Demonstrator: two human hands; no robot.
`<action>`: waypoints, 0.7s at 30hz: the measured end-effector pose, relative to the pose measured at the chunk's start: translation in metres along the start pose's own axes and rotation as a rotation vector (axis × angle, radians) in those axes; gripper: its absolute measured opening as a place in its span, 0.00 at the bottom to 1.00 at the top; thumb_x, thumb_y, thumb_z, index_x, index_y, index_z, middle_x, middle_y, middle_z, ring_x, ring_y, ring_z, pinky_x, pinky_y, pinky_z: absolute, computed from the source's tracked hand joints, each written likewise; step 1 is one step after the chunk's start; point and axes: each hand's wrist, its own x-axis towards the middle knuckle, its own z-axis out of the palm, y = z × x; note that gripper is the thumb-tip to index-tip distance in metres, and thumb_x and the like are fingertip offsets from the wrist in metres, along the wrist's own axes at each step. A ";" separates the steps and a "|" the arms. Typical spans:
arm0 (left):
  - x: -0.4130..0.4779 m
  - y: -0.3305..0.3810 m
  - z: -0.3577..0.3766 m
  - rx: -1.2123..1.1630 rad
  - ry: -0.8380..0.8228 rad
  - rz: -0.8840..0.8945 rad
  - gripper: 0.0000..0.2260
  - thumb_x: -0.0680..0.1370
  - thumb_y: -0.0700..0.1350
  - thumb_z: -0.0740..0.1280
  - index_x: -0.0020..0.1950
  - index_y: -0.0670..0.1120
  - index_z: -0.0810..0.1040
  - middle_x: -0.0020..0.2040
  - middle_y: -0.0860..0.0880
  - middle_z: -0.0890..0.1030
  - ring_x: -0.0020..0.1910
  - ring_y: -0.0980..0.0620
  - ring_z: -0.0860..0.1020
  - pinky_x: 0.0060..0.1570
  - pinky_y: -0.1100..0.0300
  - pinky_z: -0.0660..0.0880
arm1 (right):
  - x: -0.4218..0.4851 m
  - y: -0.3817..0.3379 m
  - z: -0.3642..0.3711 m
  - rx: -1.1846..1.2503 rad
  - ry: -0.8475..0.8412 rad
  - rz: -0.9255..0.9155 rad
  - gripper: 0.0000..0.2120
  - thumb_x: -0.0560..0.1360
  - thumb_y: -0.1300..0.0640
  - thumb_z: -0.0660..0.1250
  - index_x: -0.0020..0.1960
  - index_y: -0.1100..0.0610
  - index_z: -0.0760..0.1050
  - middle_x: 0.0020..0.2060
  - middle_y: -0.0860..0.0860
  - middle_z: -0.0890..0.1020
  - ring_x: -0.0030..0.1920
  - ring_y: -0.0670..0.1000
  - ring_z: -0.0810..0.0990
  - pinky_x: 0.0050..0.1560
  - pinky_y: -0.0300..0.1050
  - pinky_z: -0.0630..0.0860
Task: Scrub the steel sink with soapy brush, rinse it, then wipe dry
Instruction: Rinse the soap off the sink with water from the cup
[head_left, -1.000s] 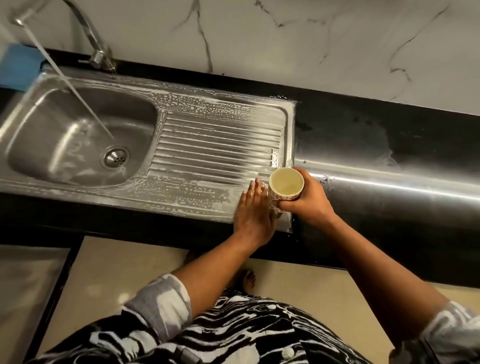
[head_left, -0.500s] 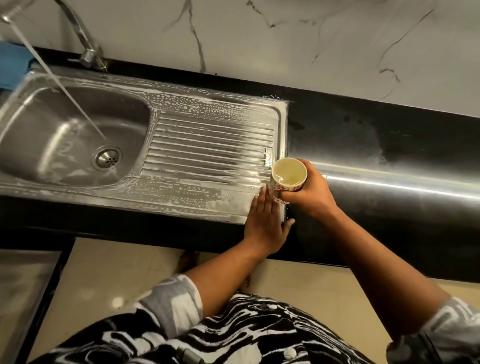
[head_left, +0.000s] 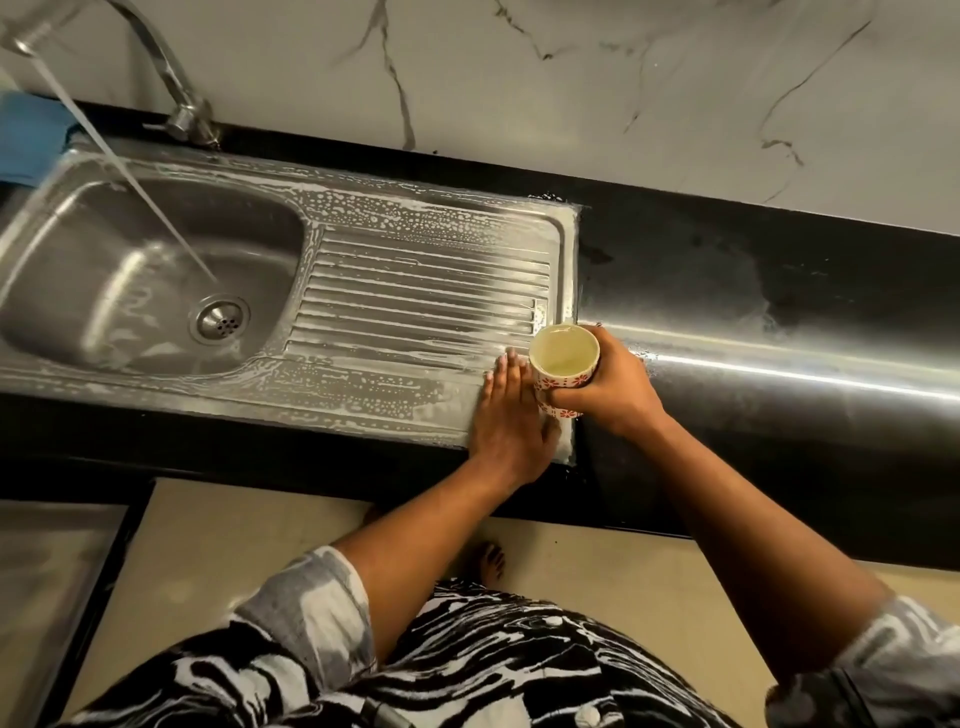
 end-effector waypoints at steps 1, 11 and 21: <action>-0.004 0.002 0.004 0.008 -0.028 0.013 0.42 0.84 0.64 0.52 0.85 0.39 0.38 0.86 0.39 0.38 0.85 0.42 0.38 0.84 0.45 0.42 | 0.001 -0.001 0.000 -0.013 -0.004 -0.001 0.40 0.57 0.50 0.83 0.67 0.46 0.74 0.53 0.40 0.83 0.52 0.41 0.81 0.48 0.36 0.75; 0.018 -0.023 -0.005 0.108 -0.025 -0.049 0.41 0.84 0.61 0.50 0.83 0.39 0.31 0.83 0.39 0.30 0.83 0.41 0.33 0.83 0.44 0.37 | 0.009 -0.002 0.003 -0.051 -0.071 -0.061 0.42 0.57 0.51 0.85 0.68 0.49 0.73 0.57 0.43 0.81 0.55 0.46 0.80 0.54 0.44 0.78; -0.015 0.019 0.007 -0.013 -0.093 0.089 0.48 0.82 0.72 0.51 0.85 0.40 0.35 0.85 0.39 0.35 0.85 0.42 0.35 0.83 0.46 0.39 | 0.007 0.007 -0.017 0.076 -0.015 -0.018 0.41 0.57 0.48 0.83 0.68 0.48 0.73 0.55 0.42 0.83 0.55 0.43 0.82 0.59 0.52 0.80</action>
